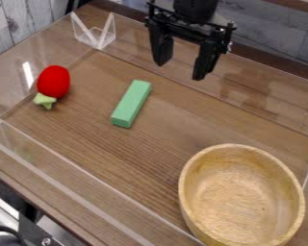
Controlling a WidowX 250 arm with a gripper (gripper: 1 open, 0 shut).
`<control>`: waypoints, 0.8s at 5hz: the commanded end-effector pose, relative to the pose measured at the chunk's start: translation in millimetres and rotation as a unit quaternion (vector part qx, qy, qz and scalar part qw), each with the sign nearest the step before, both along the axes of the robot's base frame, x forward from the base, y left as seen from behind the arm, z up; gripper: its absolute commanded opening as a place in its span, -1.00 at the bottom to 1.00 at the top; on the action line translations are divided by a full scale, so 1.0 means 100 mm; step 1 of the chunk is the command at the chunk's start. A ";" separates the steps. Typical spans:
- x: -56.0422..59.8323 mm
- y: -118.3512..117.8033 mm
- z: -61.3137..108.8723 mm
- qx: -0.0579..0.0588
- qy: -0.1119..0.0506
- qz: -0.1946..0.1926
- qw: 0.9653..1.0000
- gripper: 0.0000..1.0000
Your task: Move the red fruit to the right
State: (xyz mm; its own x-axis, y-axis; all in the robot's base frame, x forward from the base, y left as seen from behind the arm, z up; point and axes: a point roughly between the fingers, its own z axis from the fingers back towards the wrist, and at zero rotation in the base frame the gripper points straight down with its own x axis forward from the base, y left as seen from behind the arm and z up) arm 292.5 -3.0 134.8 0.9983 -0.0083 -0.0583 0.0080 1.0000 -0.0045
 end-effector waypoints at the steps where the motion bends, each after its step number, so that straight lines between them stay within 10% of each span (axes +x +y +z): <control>1: 0.00 0.11 -0.10 -0.001 0.013 0.016 1.000 1.00; 4: -0.33 1.36 0.01 -0.001 -0.022 0.046 0.999 1.00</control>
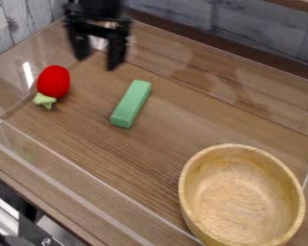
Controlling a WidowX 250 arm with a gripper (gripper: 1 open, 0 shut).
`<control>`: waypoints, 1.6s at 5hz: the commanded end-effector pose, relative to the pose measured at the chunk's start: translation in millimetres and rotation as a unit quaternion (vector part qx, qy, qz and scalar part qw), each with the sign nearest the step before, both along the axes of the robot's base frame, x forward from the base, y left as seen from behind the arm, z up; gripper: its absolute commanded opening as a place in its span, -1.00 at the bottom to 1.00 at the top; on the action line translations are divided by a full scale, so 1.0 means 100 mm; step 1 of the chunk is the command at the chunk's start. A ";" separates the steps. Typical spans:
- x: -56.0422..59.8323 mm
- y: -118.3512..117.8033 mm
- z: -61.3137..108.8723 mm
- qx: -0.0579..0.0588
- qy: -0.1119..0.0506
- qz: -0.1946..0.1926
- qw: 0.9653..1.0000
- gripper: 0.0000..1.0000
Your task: Move the red fruit to the right
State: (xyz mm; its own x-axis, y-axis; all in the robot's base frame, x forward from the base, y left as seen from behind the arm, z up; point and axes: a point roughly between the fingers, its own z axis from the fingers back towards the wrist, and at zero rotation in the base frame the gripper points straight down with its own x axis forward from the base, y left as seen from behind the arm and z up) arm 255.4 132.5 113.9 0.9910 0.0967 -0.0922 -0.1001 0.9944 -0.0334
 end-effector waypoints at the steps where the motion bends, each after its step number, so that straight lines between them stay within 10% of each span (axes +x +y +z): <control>1: -0.09 0.42 0.14 0.025 -0.051 0.007 0.998 1.00; 3: -0.13 0.90 0.04 0.032 -0.058 0.032 0.997 1.00; 6: -0.19 0.81 -0.09 0.026 -0.041 0.008 0.999 1.00; 8: 0.01 0.80 -0.44 0.021 -0.040 -0.034 0.998 1.00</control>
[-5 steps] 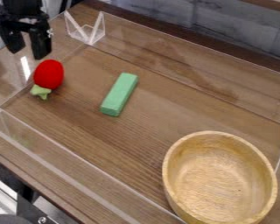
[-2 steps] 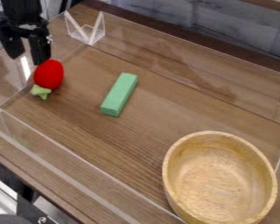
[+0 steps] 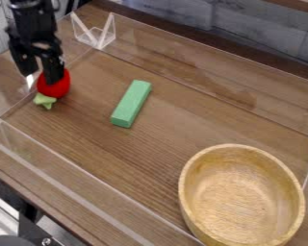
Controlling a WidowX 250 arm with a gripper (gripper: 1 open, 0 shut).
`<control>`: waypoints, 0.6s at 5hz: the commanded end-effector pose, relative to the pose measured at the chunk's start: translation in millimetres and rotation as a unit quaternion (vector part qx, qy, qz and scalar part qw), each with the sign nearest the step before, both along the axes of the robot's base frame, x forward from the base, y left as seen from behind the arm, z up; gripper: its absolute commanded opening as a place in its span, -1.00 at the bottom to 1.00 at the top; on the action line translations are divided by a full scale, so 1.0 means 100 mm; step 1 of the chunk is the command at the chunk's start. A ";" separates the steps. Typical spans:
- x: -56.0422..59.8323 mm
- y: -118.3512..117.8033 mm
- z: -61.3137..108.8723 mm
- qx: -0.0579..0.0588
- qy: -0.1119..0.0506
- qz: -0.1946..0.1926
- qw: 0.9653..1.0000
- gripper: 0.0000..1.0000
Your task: Move the red fruit to the right
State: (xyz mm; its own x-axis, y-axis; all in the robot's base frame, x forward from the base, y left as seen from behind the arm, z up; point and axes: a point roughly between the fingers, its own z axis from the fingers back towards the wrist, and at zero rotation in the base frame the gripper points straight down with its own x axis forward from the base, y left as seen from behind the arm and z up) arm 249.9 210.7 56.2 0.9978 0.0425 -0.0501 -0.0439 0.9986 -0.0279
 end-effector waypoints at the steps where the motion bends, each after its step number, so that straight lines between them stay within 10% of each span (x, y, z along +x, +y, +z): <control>1: 0.08 0.02 -0.03 0.012 -0.026 -0.038 0.999 1.00; 3: 0.12 0.06 -0.10 -0.006 -0.038 -0.046 0.998 1.00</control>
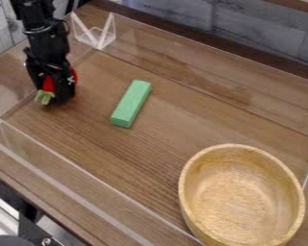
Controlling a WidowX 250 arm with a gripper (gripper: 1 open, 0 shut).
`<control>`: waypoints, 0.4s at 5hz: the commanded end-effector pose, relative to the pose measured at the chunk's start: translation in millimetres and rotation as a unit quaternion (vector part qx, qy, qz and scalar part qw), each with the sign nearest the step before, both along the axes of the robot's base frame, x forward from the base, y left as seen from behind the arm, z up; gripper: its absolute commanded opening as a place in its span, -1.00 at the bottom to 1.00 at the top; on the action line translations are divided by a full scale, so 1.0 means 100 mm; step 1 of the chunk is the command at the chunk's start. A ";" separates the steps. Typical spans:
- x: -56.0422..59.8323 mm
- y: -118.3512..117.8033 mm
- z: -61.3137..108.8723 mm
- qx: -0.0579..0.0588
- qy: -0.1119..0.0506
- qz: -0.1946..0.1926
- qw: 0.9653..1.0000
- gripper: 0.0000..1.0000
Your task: Move the red fruit to the right
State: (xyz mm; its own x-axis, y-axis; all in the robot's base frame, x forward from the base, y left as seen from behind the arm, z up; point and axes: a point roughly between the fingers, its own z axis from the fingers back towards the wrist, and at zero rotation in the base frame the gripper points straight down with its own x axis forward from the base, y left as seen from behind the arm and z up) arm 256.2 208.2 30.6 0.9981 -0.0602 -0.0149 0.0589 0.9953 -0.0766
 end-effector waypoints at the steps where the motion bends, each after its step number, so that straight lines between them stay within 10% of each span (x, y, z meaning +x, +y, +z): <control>1: 0.10 0.12 0.25 0.006 -0.029 0.026 0.999 1.00; 2: 0.13 0.12 0.29 -0.004 -0.033 0.045 0.998 1.00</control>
State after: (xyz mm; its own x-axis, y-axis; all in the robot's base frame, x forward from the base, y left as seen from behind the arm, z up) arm 264.1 212.1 43.4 0.9997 0.0230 0.0066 -0.0221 0.9927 -0.1183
